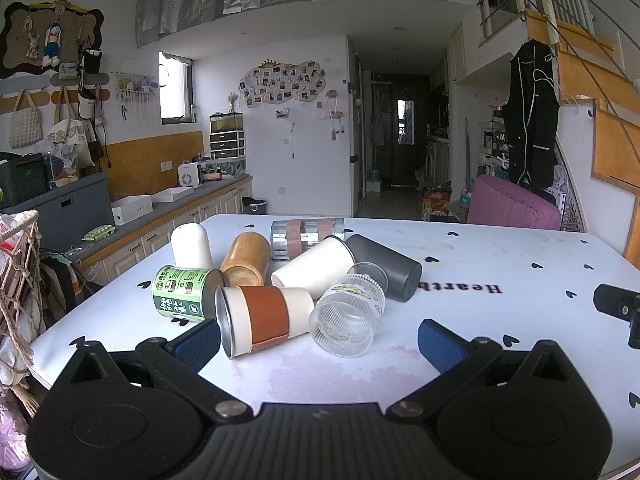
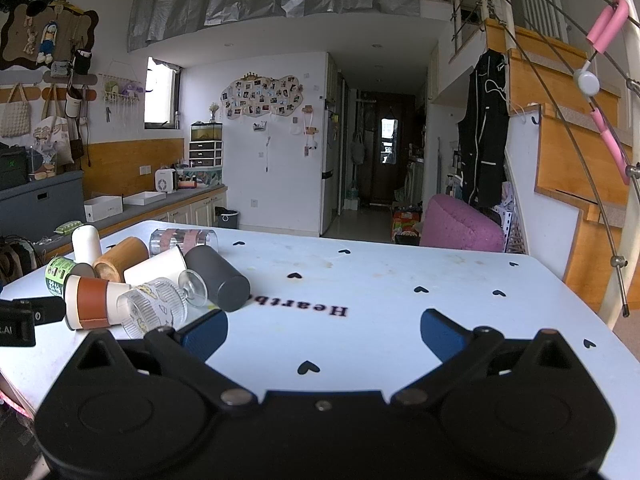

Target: Flip cup upright

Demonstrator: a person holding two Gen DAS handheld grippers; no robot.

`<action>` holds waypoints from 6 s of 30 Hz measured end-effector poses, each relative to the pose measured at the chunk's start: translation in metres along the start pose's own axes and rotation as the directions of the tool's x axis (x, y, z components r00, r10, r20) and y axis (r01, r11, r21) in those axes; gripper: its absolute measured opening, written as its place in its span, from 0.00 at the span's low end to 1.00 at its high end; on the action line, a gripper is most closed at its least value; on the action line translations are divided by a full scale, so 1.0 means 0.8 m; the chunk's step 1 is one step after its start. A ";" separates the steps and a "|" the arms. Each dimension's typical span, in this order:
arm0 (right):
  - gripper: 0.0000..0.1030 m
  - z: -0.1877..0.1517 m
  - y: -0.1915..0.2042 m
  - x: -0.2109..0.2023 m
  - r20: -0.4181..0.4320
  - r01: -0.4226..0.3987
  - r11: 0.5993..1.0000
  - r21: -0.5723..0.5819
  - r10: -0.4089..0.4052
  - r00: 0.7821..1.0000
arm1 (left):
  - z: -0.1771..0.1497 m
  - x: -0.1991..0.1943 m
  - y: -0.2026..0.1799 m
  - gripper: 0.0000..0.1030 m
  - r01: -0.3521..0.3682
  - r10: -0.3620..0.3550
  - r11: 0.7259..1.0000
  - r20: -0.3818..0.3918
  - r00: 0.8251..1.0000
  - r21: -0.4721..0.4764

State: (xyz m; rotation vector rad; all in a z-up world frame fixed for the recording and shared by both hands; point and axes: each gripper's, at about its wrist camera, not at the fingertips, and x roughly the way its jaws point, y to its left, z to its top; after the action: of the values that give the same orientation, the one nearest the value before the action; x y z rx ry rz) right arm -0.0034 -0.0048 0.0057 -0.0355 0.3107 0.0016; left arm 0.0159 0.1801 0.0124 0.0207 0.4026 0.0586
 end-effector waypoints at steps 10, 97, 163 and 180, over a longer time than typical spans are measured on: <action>1.00 0.000 0.000 0.000 -0.001 0.000 1.000 0.000 0.000 1.000 | 0.000 0.000 -0.001 1.00 0.001 -0.001 1.000 -0.001 1.000 0.000; 1.00 -0.024 -0.020 0.001 0.006 -0.040 0.996 0.076 0.039 0.999 | -0.058 0.069 -0.078 0.62 0.398 -0.393 0.839 -0.093 0.915 0.370; 0.97 -0.056 -0.143 0.158 -0.378 0.086 0.986 0.142 -0.027 0.925 | -0.075 0.090 -0.139 0.94 0.645 -0.600 0.753 -0.266 0.754 0.130; 0.93 -0.069 -0.123 0.116 -0.408 0.015 1.000 0.009 -0.010 0.913 | -0.048 0.127 -0.126 0.92 0.538 -0.516 0.839 -0.195 0.834 0.080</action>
State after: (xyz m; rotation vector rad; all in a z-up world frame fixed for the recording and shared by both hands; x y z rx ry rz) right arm 0.0691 -0.1050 -0.0722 -0.0257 0.7306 -0.0203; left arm 0.0993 0.0857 -0.0659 0.0343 0.5679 -0.5217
